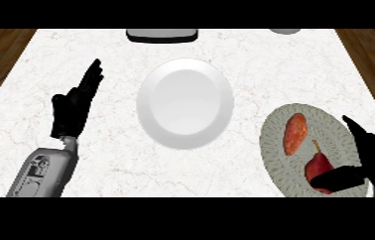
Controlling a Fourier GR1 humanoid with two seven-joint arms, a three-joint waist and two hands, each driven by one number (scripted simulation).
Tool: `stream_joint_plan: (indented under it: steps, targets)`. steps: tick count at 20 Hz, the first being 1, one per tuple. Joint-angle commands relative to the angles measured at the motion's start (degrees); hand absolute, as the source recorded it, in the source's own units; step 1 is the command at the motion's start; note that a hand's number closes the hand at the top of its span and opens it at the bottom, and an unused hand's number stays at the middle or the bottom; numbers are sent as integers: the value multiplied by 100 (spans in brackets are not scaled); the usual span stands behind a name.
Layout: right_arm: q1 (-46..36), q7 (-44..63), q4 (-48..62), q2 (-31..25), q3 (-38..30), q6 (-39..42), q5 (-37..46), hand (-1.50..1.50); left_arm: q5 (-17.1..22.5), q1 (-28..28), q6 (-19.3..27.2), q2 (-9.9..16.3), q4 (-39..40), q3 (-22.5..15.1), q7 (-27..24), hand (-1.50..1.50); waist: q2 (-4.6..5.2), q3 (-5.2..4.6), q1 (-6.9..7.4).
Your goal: Pick the pear from the placemat and place it in the plate
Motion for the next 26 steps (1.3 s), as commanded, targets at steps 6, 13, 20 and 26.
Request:
stream_joint_plan:
  steps: [6,13,20,26]
  targets:
    - [-152,-546,1126,354,-78,232,390,-150,19,9,-431,60,-18,409,-91,0,-3,1,-8]
    - [159,-1233,1612,523,-428,95,552,-150,-151,-188,-517,-138,487,598,-357,0,0,0,-32]
    - [147,-1537,1603,736,-269,-298,1275,150,-534,222,-271,-408,-283,351,119,0,-5,1,-10]
    - [-6,-2259,2427,658,-650,-480,1399,150,-292,-192,-688,-187,-52,769,212,0,2,2,-18]
